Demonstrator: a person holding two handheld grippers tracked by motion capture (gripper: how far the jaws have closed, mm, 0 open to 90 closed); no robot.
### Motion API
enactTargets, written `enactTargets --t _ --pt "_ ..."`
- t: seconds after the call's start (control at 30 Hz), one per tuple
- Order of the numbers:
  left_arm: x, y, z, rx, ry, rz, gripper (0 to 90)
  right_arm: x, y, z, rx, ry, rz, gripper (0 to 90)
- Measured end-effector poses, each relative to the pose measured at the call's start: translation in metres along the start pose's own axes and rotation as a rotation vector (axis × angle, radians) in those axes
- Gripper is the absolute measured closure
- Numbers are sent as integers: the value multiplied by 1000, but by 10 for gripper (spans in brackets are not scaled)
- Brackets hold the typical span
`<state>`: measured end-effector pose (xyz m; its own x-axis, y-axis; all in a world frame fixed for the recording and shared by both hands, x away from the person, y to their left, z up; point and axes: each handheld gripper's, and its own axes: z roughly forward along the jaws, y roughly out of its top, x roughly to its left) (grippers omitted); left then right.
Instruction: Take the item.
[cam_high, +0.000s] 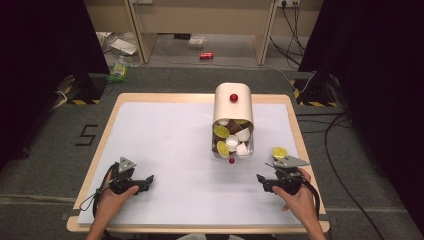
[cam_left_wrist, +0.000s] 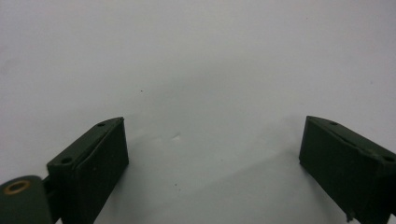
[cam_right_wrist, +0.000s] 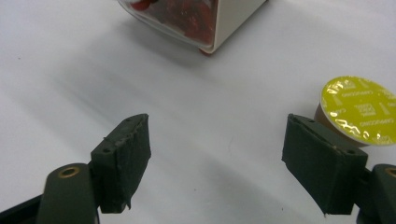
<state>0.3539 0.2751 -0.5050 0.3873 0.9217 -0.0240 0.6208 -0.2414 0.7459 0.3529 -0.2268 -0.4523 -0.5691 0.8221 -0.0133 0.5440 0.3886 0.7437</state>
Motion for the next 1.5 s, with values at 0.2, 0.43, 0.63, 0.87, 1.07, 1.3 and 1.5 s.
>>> enactTargets --t 0.2,0.43,0.63,0.87,1.07,1.3,1.5 --pt "0 0 0 0 0 0 75 -1 -7 -1 7 -6 8 240" --pt "0 0 0 0 0 0 75 -2 -16 -4 15 -9 17 240" --pt "0 0 0 0 0 0 75 -2 -26 -4 26 -11 19 240" --pt "0 0 0 0 0 0 75 -4 -34 -6 37 -17 26 240" --pt "0 0 0 0 0 0 75 -6 -41 -10 37 -22 31 238" --pt "0 0 0 1 0 1 75 -11 -54 -15 51 -39 52 232" --pt "0 0 0 1 1 1 75 -13 -66 -15 65 -41 48 221"
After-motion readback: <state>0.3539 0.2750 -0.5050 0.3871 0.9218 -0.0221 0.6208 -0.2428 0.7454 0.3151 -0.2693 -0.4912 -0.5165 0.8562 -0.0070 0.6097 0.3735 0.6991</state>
